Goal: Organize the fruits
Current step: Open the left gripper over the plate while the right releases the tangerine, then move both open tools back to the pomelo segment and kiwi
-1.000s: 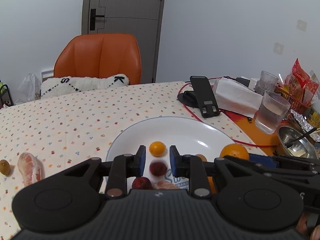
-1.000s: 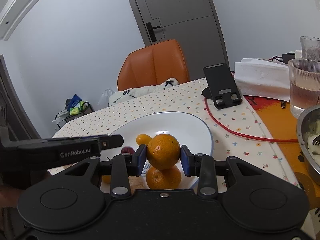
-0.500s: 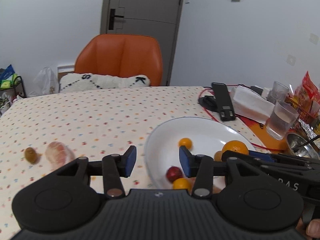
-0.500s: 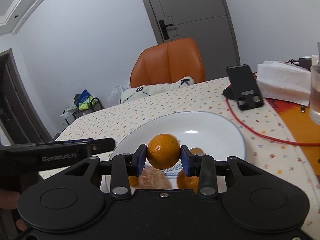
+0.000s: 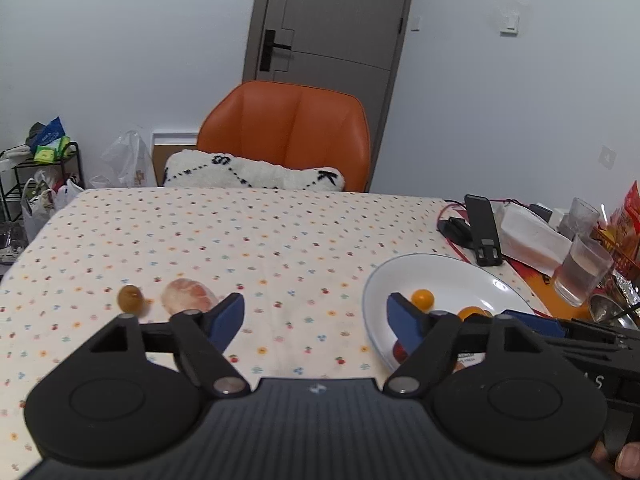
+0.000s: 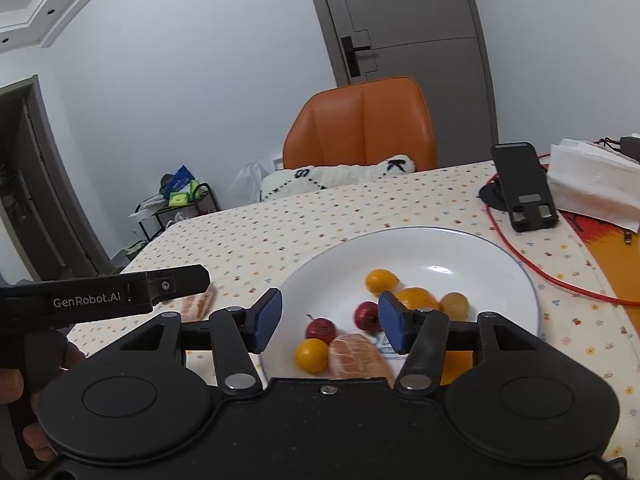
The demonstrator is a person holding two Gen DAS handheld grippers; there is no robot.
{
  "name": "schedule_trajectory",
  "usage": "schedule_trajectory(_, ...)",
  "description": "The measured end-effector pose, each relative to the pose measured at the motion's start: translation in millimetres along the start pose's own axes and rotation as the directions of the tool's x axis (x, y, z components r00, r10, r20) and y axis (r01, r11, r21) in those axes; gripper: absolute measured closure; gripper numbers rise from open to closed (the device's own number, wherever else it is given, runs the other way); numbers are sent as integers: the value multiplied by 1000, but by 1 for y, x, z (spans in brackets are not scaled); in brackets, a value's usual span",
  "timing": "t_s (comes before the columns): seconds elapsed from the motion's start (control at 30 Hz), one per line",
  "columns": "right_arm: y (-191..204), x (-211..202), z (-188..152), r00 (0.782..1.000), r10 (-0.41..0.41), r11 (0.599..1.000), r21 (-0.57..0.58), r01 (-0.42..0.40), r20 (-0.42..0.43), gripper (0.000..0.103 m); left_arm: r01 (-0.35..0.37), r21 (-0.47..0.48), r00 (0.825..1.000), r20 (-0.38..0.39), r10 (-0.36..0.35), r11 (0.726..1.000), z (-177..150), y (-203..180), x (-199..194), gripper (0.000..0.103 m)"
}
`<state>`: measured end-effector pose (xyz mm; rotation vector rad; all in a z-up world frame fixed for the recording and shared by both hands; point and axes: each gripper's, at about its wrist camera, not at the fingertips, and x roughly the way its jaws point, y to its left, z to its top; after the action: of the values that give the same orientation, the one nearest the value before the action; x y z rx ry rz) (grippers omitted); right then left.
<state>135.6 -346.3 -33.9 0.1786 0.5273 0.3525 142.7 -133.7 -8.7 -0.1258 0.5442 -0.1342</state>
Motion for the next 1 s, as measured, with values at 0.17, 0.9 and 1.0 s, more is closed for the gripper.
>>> schedule_trajectory(0.17,12,2,-1,1000,15,1000,-11,-15,1,44,-14,-5,1000,2,14,1000,-2,11,-9,18)
schedule_trajectory(0.9,60,19,-4,994,105,994,-31,-105,-7,0,-115,-117,993,-20,113,986,-9,81,-42,0)
schedule_trajectory(1.0,63,24,-6,994,109,994,-21,-109,-17,0,-116,-115,993,-17,115,987,-10,87,-45,0)
